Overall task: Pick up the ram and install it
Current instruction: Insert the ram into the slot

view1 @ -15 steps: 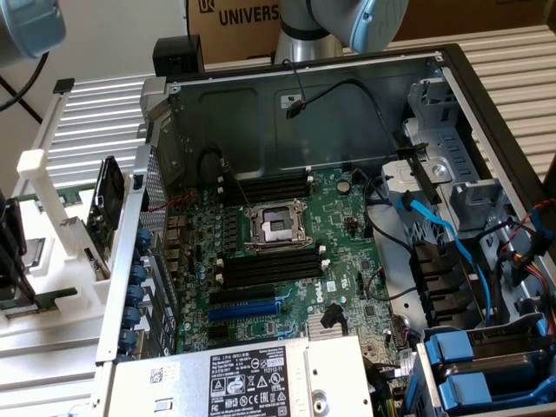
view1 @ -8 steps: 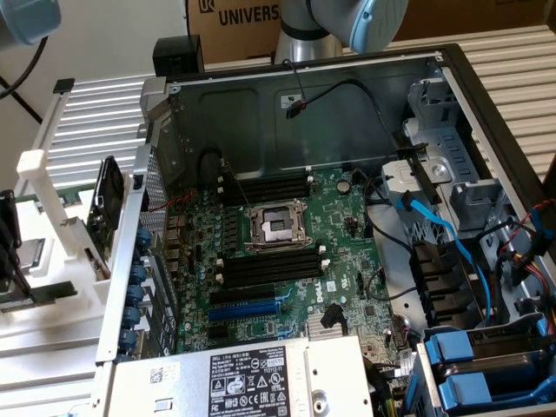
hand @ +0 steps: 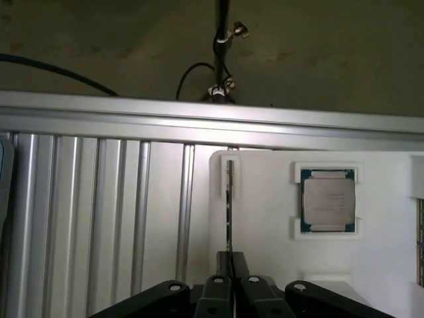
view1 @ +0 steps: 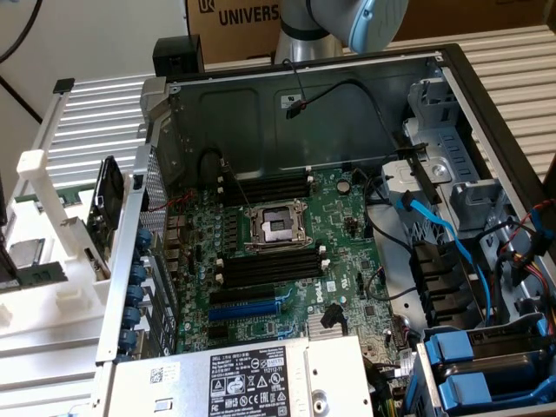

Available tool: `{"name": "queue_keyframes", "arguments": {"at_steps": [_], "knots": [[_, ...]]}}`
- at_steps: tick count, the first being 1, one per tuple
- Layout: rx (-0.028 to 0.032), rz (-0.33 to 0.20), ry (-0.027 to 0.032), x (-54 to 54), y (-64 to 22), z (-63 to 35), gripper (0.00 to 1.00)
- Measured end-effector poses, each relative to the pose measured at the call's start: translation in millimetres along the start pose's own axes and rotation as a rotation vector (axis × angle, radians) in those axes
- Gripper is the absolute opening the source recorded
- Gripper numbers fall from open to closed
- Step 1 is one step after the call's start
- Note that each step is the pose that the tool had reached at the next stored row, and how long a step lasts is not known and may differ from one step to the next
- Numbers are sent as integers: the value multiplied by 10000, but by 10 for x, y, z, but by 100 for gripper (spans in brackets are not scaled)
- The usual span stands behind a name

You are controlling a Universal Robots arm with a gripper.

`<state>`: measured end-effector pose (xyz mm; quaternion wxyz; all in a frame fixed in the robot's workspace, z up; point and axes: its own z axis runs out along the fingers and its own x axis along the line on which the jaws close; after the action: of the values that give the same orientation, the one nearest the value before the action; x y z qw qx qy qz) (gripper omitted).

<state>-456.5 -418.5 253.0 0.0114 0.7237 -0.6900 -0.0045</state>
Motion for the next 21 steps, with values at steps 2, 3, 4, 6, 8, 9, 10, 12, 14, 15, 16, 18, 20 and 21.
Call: {"name": "queue_keyframes", "arguments": {"at_steps": [2,3,4,6,8,9,10,12,14,15,16,18,20,21], "knots": [[-2,0,12,-12,4,-90,12],[0,1,15,-17,6,-138,12],[-1,1,14,-17,6,-182,12],[-1,0,15,-16,9,-274,12],[-1,0,15,-15,11,-366,12],[-1,1,15,-15,12,-409,12],[-1,1,15,-15,13,-453,12],[0,1,15,-13,16,-590,12],[-1,5,16,-12,18,-682,12],[-1,11,17,-12,19,-728,12],[-1,20,20,-11,21,-821,12],[-3,25,32,-10,21,-905,12],[-2,29,50,-8,8,-988,12],[-4,30,54,-6,-6,-1034,12]]}}
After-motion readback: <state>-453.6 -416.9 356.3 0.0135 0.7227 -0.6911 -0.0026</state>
